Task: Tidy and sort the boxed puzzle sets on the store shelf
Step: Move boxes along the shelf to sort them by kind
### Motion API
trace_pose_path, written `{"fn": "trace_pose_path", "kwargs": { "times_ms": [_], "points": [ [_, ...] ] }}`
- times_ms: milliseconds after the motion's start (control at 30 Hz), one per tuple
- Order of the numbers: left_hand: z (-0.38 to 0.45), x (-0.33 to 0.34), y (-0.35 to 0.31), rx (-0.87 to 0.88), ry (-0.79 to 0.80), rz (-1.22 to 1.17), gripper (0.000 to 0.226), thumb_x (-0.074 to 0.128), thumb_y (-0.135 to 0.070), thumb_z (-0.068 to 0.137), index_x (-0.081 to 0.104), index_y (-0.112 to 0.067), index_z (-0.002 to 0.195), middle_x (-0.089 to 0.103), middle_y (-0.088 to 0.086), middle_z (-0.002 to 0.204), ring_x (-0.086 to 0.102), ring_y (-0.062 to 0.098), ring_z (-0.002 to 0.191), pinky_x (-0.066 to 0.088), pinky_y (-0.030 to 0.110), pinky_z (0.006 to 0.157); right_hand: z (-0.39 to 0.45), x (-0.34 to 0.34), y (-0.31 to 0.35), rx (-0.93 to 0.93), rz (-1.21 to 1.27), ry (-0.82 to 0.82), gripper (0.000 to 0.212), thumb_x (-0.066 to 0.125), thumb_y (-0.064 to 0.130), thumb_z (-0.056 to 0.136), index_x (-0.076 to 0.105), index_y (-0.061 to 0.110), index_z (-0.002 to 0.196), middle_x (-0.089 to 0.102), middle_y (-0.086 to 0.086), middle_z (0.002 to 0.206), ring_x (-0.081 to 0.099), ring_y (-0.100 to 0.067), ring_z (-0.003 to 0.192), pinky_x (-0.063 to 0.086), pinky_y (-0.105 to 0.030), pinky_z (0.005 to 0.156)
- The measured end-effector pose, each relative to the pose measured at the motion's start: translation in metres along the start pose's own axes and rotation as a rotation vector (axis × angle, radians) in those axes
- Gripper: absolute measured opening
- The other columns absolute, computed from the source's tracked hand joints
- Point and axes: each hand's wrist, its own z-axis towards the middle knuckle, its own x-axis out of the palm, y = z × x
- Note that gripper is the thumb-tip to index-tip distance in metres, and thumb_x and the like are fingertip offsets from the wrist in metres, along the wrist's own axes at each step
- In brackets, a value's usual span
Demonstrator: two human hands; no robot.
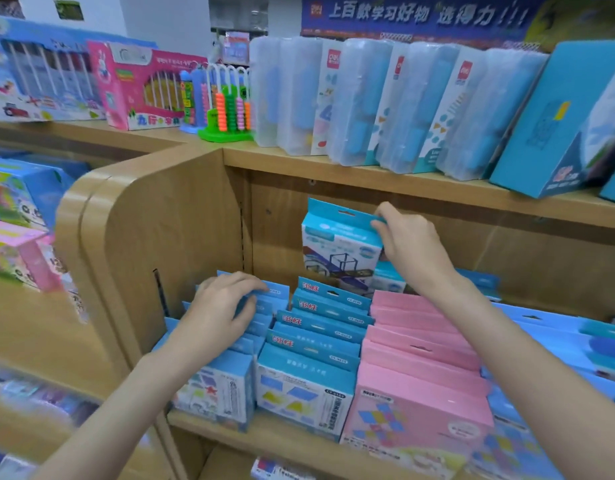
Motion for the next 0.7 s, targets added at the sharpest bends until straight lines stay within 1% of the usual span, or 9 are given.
{"fn": "trace_pose_path", "kwargs": {
  "times_ms": [200, 300, 400, 433, 500, 533, 567, 633, 700],
  "points": [
    [-0.001, 0.0, 0.002, 0.024, -0.01, -0.039, 0.026, 0.046, -0.016, 0.085, 0.065, -0.019, 0.101, 0.063, -0.007, 0.104, 0.058, 0.018, 0.095, 0.044, 0.05, 0.087, -0.013, -0.025, 0.008, 0.051, 0.116, -0.18, 0.015, 0.045, 0.019, 0.096, 0.053, 0.006, 0.096, 0.068, -0.018, 0.087, 0.062, -0.033, 0.071, 0.05, -0.039, 0.06],
    [-0.003, -0.003, -0.004, 0.057, -0.077, -0.041, 0.025, 0.044, -0.016, 0.083, 0.064, -0.019, 0.098, 0.062, -0.007, 0.102, 0.058, 0.018, 0.095, 0.043, 0.048, 0.087, -0.025, -0.045, 0.01, 0.092, 0.146, -0.283, 0.014, 0.047, 0.017, 0.095, 0.053, 0.005, 0.092, 0.067, -0.016, 0.083, 0.061, -0.031, 0.067, 0.048, -0.039, 0.06],
    [-0.003, -0.004, -0.02, 0.142, -0.143, -0.096, 0.028, 0.038, -0.02, 0.087, 0.063, -0.017, 0.099, 0.06, -0.009, 0.101, 0.055, 0.015, 0.095, 0.041, 0.037, 0.086, -0.048, -0.078, 0.004, 0.158, 0.159, -0.405, 0.013, 0.05, 0.015, 0.093, 0.055, 0.003, 0.089, 0.059, -0.008, 0.075, 0.044, -0.009, 0.059, 0.034, -0.021, 0.055],
    [-0.003, -0.003, -0.027, 0.177, -0.16, -0.119, 0.03, 0.035, -0.021, 0.088, 0.063, -0.016, 0.099, 0.059, -0.009, 0.101, 0.054, 0.014, 0.096, 0.041, 0.035, 0.086, -0.058, -0.091, 0.0, 0.186, 0.146, -0.432, 0.013, 0.05, 0.016, 0.092, 0.055, 0.004, 0.088, 0.056, -0.007, 0.073, 0.041, -0.009, 0.058, 0.032, -0.019, 0.056],
    [0.001, 0.003, -0.044, 0.225, -0.183, -0.167, 0.031, 0.034, -0.02, 0.088, 0.063, -0.014, 0.098, 0.059, -0.009, 0.101, 0.054, 0.013, 0.097, 0.041, 0.035, 0.086, -0.08, -0.119, -0.012, 0.237, 0.133, -0.454, 0.014, 0.048, 0.024, 0.091, 0.054, 0.011, 0.088, 0.058, -0.009, 0.074, 0.046, -0.008, 0.058, 0.036, -0.018, 0.058],
    [0.004, 0.009, -0.053, 0.249, -0.183, -0.186, 0.03, 0.035, -0.019, 0.088, 0.063, -0.013, 0.097, 0.06, -0.008, 0.101, 0.055, 0.014, 0.096, 0.042, 0.036, 0.086, -0.092, -0.133, -0.016, 0.257, 0.138, -0.46, 0.015, 0.047, 0.03, 0.09, 0.053, 0.017, 0.087, 0.06, -0.013, 0.074, 0.051, -0.009, 0.058, 0.042, -0.027, 0.061],
    [0.007, 0.015, -0.064, 0.279, -0.18, -0.2, 0.029, 0.036, -0.018, 0.087, 0.063, -0.012, 0.097, 0.061, -0.005, 0.1, 0.056, 0.015, 0.094, 0.043, 0.037, 0.084, -0.103, -0.146, -0.019, 0.272, 0.148, -0.463, 0.016, 0.047, 0.038, 0.088, 0.052, 0.022, 0.085, 0.061, -0.017, 0.075, 0.058, -0.021, 0.061, 0.047, -0.04, 0.062],
    [0.011, 0.029, -0.086, 0.339, -0.163, -0.228, 0.03, 0.036, -0.016, 0.086, 0.063, -0.01, 0.097, 0.062, -0.002, 0.099, 0.056, 0.015, 0.092, 0.042, 0.036, 0.083, -0.127, -0.171, -0.028, 0.308, 0.118, -0.46, 0.02, 0.048, 0.05, 0.086, 0.048, 0.03, 0.082, 0.061, -0.024, 0.076, 0.059, -0.044, 0.062, 0.047, -0.06, 0.059],
    [0.014, 0.042, -0.108, 0.387, -0.144, -0.262, 0.03, 0.036, -0.015, 0.085, 0.063, -0.009, 0.096, 0.062, -0.001, 0.099, 0.055, 0.014, 0.094, 0.04, 0.031, 0.085, -0.151, -0.192, -0.036, 0.336, 0.09, -0.45, 0.015, 0.046, 0.05, 0.084, 0.047, 0.035, 0.081, 0.061, -0.027, 0.078, 0.059, -0.047, 0.062, 0.049, -0.057, 0.056]
  ]
}}
